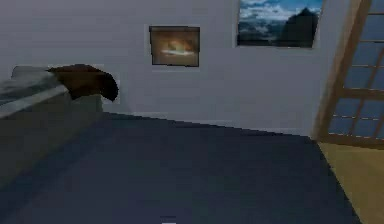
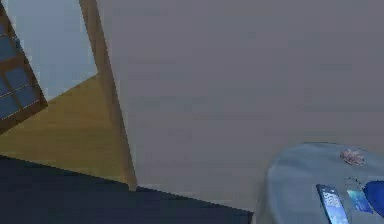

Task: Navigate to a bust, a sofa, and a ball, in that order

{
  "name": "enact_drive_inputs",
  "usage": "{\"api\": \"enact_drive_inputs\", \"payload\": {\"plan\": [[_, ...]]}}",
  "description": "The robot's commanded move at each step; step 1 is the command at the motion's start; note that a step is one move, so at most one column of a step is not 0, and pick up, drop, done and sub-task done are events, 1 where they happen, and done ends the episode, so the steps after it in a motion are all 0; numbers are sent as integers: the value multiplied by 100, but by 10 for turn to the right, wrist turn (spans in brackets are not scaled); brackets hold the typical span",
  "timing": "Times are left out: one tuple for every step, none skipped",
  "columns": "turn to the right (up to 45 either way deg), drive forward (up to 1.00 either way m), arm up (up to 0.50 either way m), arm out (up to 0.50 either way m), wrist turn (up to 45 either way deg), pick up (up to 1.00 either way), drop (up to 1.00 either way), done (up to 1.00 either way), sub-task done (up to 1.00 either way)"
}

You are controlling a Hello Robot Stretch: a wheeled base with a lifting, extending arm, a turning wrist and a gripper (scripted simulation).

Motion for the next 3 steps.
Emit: {"api": "enact_drive_inputs", "payload": {"plan": [[-450, 0, 0, 0, 0, 0, 0, 0, 0], [-210, 0, 0, 0, 0, 0, 0, 0, 0], [0, 100, 0, 0, 0, 0, 0, 0, 0]]}}
